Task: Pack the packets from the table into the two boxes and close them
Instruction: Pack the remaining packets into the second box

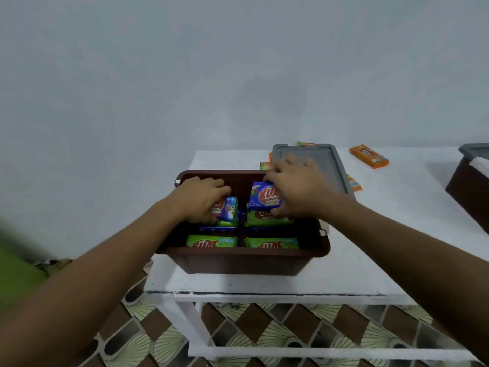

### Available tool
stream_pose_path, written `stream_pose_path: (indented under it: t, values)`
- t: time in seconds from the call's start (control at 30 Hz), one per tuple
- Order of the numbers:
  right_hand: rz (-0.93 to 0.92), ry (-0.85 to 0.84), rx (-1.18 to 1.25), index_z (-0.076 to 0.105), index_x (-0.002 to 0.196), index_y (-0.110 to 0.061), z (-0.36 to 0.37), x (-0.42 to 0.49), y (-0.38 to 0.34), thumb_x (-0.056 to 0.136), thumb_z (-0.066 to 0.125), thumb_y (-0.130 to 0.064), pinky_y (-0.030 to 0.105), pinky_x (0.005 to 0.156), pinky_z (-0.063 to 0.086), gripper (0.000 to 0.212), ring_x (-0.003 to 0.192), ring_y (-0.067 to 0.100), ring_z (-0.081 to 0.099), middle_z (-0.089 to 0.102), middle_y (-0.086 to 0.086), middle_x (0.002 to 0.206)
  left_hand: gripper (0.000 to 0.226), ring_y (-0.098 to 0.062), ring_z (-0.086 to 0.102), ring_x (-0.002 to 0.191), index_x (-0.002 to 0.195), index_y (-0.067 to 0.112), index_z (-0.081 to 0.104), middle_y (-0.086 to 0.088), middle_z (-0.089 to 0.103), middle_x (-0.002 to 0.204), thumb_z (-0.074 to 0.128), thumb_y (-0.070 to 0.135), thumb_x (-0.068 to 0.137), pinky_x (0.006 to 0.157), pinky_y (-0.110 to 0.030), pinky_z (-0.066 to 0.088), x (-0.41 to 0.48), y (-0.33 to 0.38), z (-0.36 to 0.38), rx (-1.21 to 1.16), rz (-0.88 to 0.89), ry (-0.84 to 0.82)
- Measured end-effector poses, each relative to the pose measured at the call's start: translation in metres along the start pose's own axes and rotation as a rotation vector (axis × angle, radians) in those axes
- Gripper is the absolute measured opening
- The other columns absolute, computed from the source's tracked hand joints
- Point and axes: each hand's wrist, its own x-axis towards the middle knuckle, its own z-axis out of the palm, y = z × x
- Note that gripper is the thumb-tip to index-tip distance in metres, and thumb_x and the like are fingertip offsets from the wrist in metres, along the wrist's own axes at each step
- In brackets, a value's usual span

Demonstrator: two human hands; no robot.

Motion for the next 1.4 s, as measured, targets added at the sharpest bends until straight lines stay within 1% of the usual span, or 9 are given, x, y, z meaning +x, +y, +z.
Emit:
stream_pose_path:
  t: [0.13,0.23,0.3,0.5,0.63,0.97,1.17,1.3,1.4]
  values:
    - [-0.039,-0.099,-0.083,0.06,0.116,-0.019,0.027,0.01,-0.012,0.085,0.066,-0.045,0.042,0.086,0.046,0.041,0.111,0.024,0.055,0.058,0.007,0.122,0.064,-0.019,0.045,0.114,0.129,0.024,0.055,0.001,0.045,0.126,0.068,0.056,0.076,0.082,-0.036,0.039,-0.001,0.004,0.002,0.129,0.012,0.03]
    - [-0.039,-0.105,-0.057,0.06,0.115,-0.017,0.035,0.011,-0.015,0.085,0.065,-0.045,0.029,0.069,0.049,0.042,0.088,0.019,0.064,0.066,0.004,0.109,0.051,-0.021,0.047,0.106,0.114,0.019,0.064,-0.001,0.038,0.124,0.074,0.049,0.074,0.063,-0.036,0.04,-0.002,0.006,0.002,0.101,-0.004,0.012]
    - [-0.053,-0.078,-0.085,0.06,0.117,-0.017,0.039,0.01,-0.014,0.084,0.066,-0.047,0.028,0.066,0.046,0.045,0.087,0.019,0.065,0.067,0.003,0.108,0.055,-0.024,0.056,0.1,0.121,0.018,0.058,-0.002,0.041,0.125,0.075,0.045,0.076,0.06,-0.035,0.037,-0.002,0.009,0.001,0.089,-0.025,-0.019]
    - [-0.057,-0.043,-0.062,0.056,0.125,-0.019,0.043,0.011,-0.013,0.082,0.069,-0.046,0.032,0.077,0.052,0.053,0.096,0.019,0.065,0.066,0.002,0.115,0.068,-0.027,0.06,0.101,0.135,0.022,0.042,-0.001,0.05,0.123,0.073,0.043,0.079,0.063,-0.035,0.039,-0.001,0.011,0.004,0.054,-0.035,-0.001]
    - [-0.049,-0.025,-0.015,0.056,0.126,-0.019,0.042,0.009,-0.013,0.083,0.067,-0.049,0.031,0.078,0.053,0.053,0.097,0.017,0.065,0.066,0.001,0.116,0.083,-0.022,0.057,0.107,0.138,0.025,0.038,0.004,0.048,0.124,0.073,0.059,0.072,0.067,-0.033,0.039,0.001,0.01,0.008,-0.066,-0.01,-0.024]
    - [-0.051,0.033,0.067,0.057,0.125,-0.021,0.042,0.008,-0.013,0.088,0.059,-0.049,0.031,0.077,0.055,0.046,0.093,0.016,0.065,0.068,0.0,0.111,0.067,-0.023,0.056,0.111,0.138,0.026,0.038,0.003,0.046,0.127,0.071,0.041,0.081,0.067,-0.034,0.041,0.001,0.009,0.008,-0.075,-0.011,-0.015]
    - [0.124,0.322,0.6,0.066,0.1,-0.02,0.032,0.007,-0.004,0.091,0.061,-0.029,0.028,0.074,0.051,0.013,0.082,0.006,0.056,0.063,-0.009,0.089,0.063,-0.02,0.056,0.107,0.134,0.025,0.043,0.005,0.049,0.122,0.065,0.053,0.082,0.066,-0.033,0.039,0.002,0.008,0.009,-0.118,0.008,0.039]
    - [0.377,0.591,0.922,0.064,0.106,-0.014,0.03,0.002,0.015,0.097,0.053,-0.021,0.021,0.077,0.04,0.016,0.095,0.008,0.053,0.06,-0.005,0.099,0.042,-0.017,0.057,0.094,0.117,0.025,0.052,0.008,0.05,0.104,0.056,0.055,0.087,0.061,-0.029,0.033,0.001,0.008,0.006,-0.169,0.045,0.123]
    - [0.569,0.501,1.037,0.061,0.112,-0.011,0.052,-0.004,0.048,0.102,0.041,-0.024,0.027,0.079,0.046,0.026,0.098,0.022,0.059,0.064,0.006,0.105,0.031,-0.011,0.054,0.083,0.1,0.027,0.054,0.013,0.05,0.093,0.053,0.056,0.089,0.058,-0.028,0.037,0.003,0.006,0.003,-0.25,0.047,0.225]
